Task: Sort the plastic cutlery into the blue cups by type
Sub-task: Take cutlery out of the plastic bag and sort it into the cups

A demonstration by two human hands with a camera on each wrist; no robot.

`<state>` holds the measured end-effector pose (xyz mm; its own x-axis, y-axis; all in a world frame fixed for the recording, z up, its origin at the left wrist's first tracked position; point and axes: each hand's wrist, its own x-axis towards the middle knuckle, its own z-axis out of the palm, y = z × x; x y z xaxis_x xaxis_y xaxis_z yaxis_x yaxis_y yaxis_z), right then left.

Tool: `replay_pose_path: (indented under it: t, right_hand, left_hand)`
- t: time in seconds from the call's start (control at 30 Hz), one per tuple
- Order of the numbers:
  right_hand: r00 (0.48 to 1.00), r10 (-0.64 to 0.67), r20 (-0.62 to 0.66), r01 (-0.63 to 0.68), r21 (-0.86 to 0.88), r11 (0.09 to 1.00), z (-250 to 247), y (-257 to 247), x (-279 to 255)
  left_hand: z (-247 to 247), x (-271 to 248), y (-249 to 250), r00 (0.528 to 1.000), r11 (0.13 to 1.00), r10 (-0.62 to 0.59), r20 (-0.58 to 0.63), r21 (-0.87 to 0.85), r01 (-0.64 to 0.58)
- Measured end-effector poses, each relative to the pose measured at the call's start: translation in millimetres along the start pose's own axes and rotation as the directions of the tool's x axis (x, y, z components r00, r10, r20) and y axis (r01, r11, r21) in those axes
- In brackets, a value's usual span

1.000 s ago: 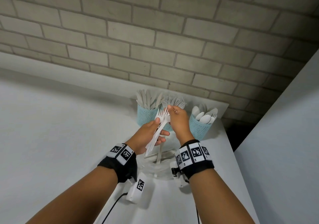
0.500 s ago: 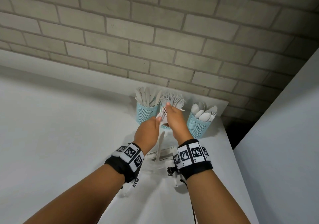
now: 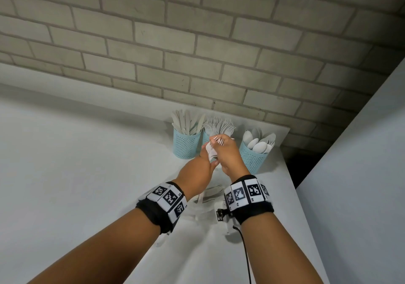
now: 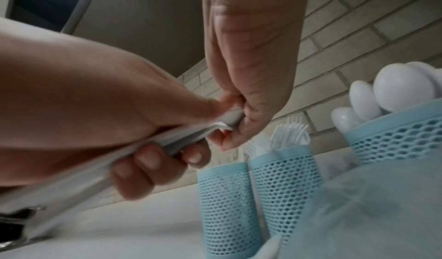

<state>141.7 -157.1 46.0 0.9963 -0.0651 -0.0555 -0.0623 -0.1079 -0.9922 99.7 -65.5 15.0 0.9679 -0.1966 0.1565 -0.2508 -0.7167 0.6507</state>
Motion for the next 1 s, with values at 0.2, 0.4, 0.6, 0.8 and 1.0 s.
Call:
replay_pose_path:
  t: [0.2,0.4,0.6,0.8,1.0]
  right_hand:
    - [0.988,-0.07,-0.135,0.093,0.169,0.981,-26.4,-10.4,4.3]
    - [0.994,-0.016,-0.111,0.039,0.21,0.977,-31.5,-12.1,0.5]
    - [0.996,0.071,-0.058,-0.066,0.083,0.994,-27.6,5.8,-3.8]
    - [0.994,0.055,-0.091,-0.061,-0.067,0.996,-34.4,5.2,6.5]
    - [0.848,-0.309,-0.43,0.259,-0.173,0.95,-52.7,-32.4,29.0]
  left_hand:
    - [-9.5,-1.8,2.1,0.994,0.898,-0.003,0.112,-0.437,0.052]
    - [-3.5,-1.3,-0.9,0.996,0.881,-0.024,0.085,-0.469,0.062]
    - [-6.3,-1.0,-7.8,0.998,0.904,-0.05,0.028,-0.424,0.057]
    - [-3.8,-0.1,-15.3,0.994,0.905,-0.086,0.061,-0.412,0.104]
    - [0.2,3.5,-21.2,0.968,0.873,-0.245,0.061,-0.419,0.248]
